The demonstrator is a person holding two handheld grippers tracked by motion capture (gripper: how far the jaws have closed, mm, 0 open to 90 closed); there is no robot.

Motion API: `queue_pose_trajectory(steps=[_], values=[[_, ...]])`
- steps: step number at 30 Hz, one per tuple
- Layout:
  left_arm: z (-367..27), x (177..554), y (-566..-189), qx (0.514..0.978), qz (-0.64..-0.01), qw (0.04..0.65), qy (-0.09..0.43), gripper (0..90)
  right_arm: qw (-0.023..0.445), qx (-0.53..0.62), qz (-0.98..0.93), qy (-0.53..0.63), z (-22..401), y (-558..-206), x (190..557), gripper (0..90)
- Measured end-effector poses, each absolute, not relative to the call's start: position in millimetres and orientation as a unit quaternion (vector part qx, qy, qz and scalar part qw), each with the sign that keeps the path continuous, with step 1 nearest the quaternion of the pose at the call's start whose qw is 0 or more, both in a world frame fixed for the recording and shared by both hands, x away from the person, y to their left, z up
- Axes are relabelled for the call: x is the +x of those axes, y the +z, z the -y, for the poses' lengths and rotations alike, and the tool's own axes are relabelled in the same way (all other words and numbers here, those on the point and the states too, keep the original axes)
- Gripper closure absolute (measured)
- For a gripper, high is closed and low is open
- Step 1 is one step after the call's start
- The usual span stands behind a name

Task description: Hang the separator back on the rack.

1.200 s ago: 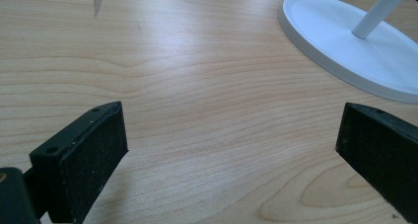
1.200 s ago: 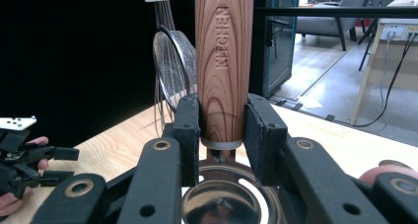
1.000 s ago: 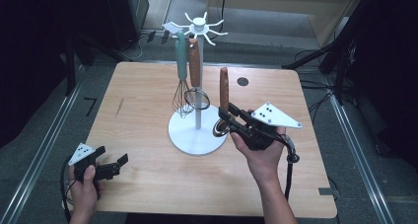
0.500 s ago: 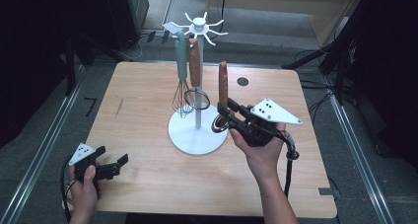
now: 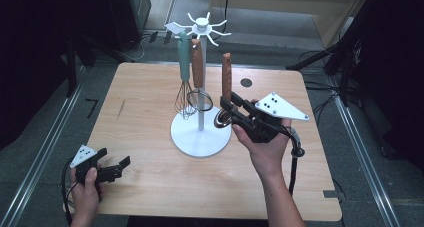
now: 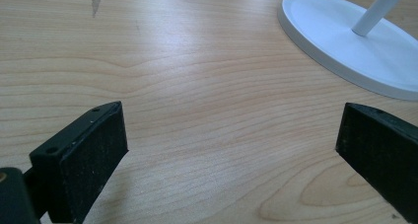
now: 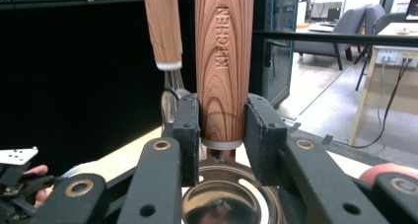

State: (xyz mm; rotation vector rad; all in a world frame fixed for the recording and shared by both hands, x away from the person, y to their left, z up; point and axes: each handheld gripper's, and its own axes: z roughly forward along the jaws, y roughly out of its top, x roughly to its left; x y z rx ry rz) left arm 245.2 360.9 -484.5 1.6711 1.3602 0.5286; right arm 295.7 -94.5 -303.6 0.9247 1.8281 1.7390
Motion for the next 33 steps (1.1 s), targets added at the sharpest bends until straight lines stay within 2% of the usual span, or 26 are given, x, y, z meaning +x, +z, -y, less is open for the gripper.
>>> queue_pose_trajectory(steps=[33], values=[[-360.7,245.2,-484.5,0.675,-0.548,0.446,0.213,0.0,0.230,0.321,-0.660,0.639,81.6,-278.2,303.1,70.9]])
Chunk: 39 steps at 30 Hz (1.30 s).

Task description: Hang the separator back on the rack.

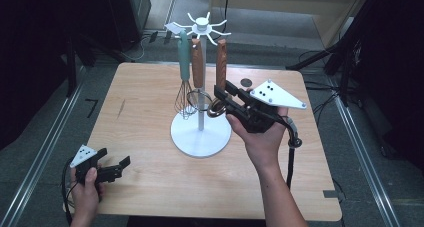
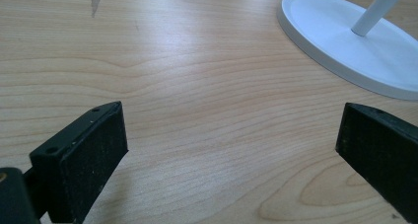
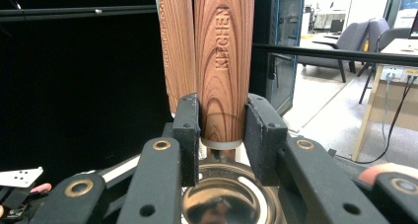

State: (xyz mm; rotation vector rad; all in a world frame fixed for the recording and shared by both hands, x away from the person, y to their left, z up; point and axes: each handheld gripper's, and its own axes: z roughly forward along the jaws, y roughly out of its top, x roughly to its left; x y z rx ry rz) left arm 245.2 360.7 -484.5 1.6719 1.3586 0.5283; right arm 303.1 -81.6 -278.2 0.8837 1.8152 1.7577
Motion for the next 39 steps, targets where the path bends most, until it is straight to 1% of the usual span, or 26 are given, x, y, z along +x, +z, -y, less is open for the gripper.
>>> queue_pose_trajectory(steps=[21,26,27,29,31,32,34,39], values=[[-360.2,245.5,-484.6,0.675,-0.548,0.446,0.213,0.0,0.224,0.322,-0.667,0.633,71.4,-281.7,312.0,70.9],[-360.4,245.6,-484.5,0.676,-0.548,0.445,0.212,0.0,0.225,0.316,-0.669,0.635,71.7,-282.4,310.7,69.6],[-360.3,245.6,-484.6,0.675,-0.548,0.445,0.212,0.0,0.225,0.314,-0.670,0.634,72.0,-282.7,309.9,66.5],[-360.3,245.9,-484.7,0.676,-0.548,0.445,0.212,0.0,0.224,0.310,-0.675,0.631,72.2,-283.5,308.9,57.3],[-360.3,246.1,-484.8,0.676,-0.548,0.445,0.212,0.0,0.226,0.306,-0.677,0.629,72.4,-284.8,307.8,51.0],[-360.2,246.0,-484.7,0.676,-0.548,0.445,0.212,0.0,0.230,0.308,-0.678,0.627,72.4,-286.0,306.8,45.2],[-360.7,246.0,-484.5,0.677,-0.548,0.443,0.210,0.0,0.237,0.309,-0.679,0.622,73.1,-288.0,305.8,40.5],[-361.2,245.6,-484.5,0.676,-0.548,0.445,0.210,0.0,0.236,0.318,-0.688,0.608,76.6,-298.7,304.4,27.3]])
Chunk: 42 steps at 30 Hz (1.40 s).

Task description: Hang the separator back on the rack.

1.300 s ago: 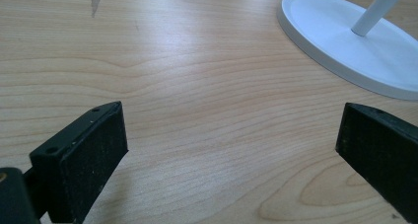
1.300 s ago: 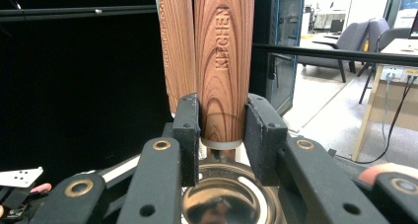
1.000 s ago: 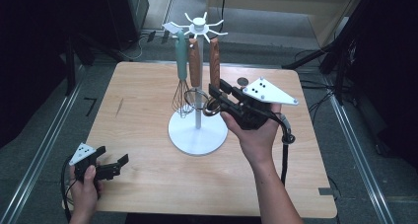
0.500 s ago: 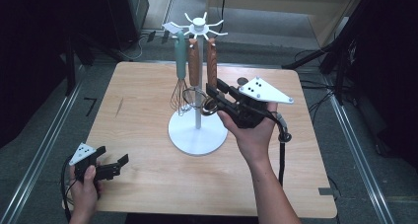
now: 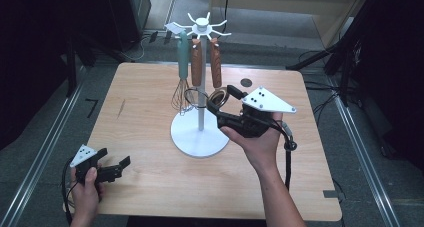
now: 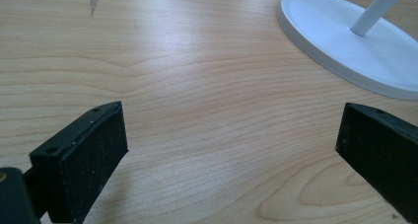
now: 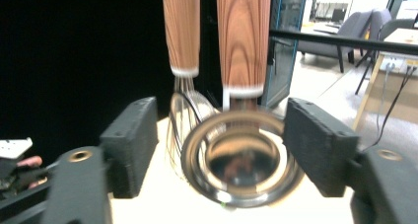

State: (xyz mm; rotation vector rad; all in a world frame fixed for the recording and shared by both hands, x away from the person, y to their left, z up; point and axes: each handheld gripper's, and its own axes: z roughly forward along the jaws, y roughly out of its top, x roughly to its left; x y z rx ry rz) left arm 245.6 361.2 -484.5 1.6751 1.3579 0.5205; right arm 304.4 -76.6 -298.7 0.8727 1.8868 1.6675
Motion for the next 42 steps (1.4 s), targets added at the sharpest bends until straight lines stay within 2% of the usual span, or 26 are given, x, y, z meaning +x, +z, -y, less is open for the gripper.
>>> queue_pose_trajectory(steps=[2,10,42], values=[[-360.7,245.6,-484.5,0.676,-0.549,0.445,0.211,0.0,0.234,0.320,-0.692,0.603,79.5,-306.2,303.8,21.9],[-359.0,245.7,-484.4,0.681,-0.546,0.439,0.214,0.0,0.217,0.334,-0.688,0.606,93.6,-325.2,298.9,15.2],[-357.9,245.0,-484.2,0.683,-0.543,0.439,0.214,0.0,0.195,0.378,-0.712,0.558,129.1,-417.7,285.5,14.2]])
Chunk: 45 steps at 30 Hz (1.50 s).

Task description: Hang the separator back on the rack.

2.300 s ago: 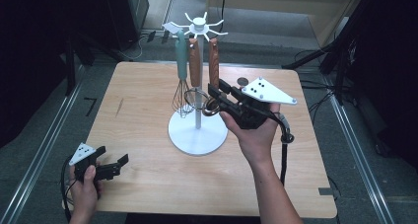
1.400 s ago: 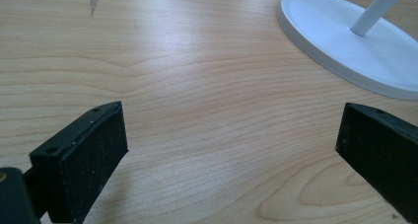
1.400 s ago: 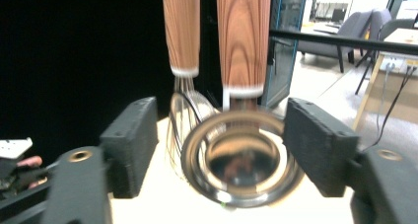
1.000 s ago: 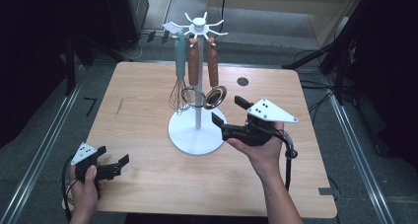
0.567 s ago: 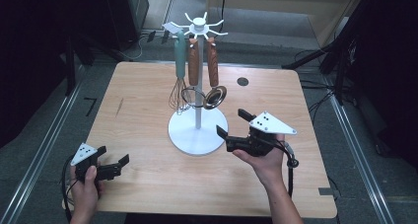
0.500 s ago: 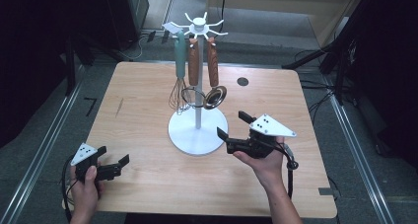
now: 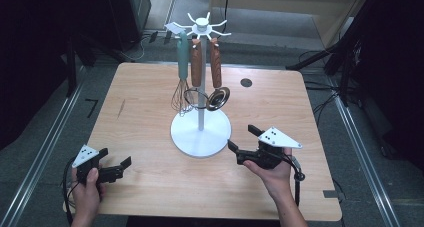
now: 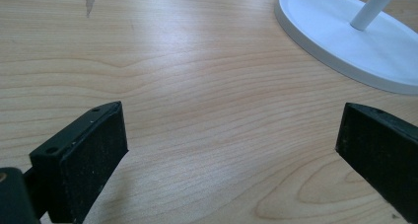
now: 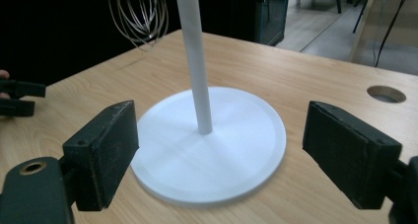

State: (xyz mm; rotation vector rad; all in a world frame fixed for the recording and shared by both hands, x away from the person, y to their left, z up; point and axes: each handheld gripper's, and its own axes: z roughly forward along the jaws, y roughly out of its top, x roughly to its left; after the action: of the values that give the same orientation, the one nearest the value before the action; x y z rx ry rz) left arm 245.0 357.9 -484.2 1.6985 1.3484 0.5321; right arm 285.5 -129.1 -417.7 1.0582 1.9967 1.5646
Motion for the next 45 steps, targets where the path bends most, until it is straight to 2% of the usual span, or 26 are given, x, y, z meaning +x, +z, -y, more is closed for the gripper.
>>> queue_pose_trajectory(steps=[25,45], values=[[-358.3,244.5,-484.0,0.682,-0.542,0.440,0.215,0.0,0.211,0.436,-0.715,0.503,184.3,-466.5,262.3,14.7],[-357.2,243.5,-484.1,0.682,-0.542,0.441,0.217,0.0,0.228,0.489,-0.690,0.483,242.5,-480.6,247.4,15.7]])
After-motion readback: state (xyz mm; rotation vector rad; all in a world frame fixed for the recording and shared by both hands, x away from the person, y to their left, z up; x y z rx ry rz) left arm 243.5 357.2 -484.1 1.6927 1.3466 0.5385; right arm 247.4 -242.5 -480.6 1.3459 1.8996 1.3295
